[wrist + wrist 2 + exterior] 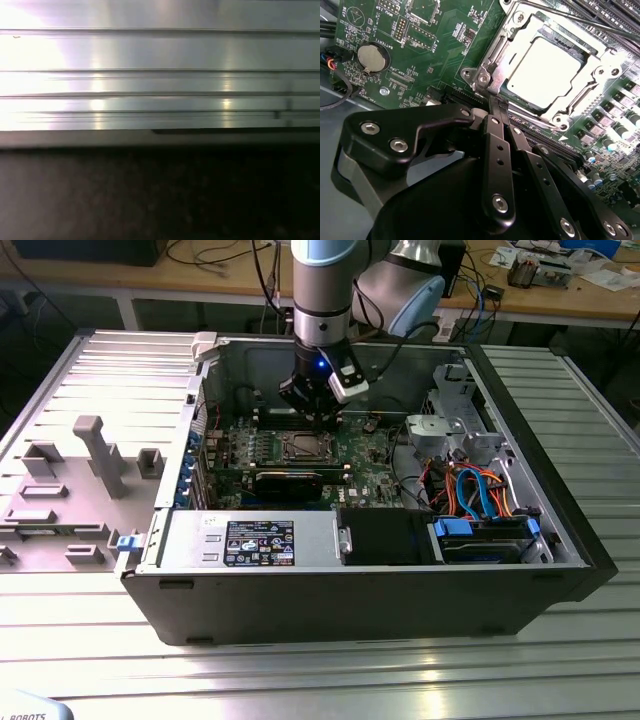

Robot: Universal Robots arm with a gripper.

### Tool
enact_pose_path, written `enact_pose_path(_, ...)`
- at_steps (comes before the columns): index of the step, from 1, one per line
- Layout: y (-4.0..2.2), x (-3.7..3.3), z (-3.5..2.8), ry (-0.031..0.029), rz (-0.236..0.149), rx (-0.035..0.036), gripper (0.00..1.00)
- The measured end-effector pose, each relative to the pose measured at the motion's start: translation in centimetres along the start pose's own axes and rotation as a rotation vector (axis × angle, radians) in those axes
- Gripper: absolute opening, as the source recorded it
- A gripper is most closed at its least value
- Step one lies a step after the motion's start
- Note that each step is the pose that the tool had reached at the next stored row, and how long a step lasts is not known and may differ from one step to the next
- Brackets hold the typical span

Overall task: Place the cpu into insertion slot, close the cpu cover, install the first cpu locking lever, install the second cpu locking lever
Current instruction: 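Install the first cpu locking lever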

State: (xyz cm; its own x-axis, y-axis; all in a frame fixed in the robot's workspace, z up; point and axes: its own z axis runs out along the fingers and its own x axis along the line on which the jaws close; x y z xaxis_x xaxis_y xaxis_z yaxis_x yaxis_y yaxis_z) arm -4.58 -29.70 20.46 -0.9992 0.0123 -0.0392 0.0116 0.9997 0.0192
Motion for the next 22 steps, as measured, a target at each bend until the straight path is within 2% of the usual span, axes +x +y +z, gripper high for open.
enact_pose_path(9,-0.01,0.02,0.28,0.0001,0.0,0.0034,0.11)
enact_pose_path(10,-0.01,0.02,0.28,0.0,0.0,0.0032,0.11)
enact_pose_path(12,0.0,0.02,0.29,0.0001,0.0,-0.0036,0.11)
enact_pose_path(13,0.0,0.02,0.29,0.0001,0.0,-0.0046,0.11)
enact_pose_path(20,0.12,0.0,-0.11,-0.0001,0.0,-0.0052,0.11)
enact_pose_path(22,-0.09,0.0,-0.13,0.0002,0.0,-0.0046,0.11)
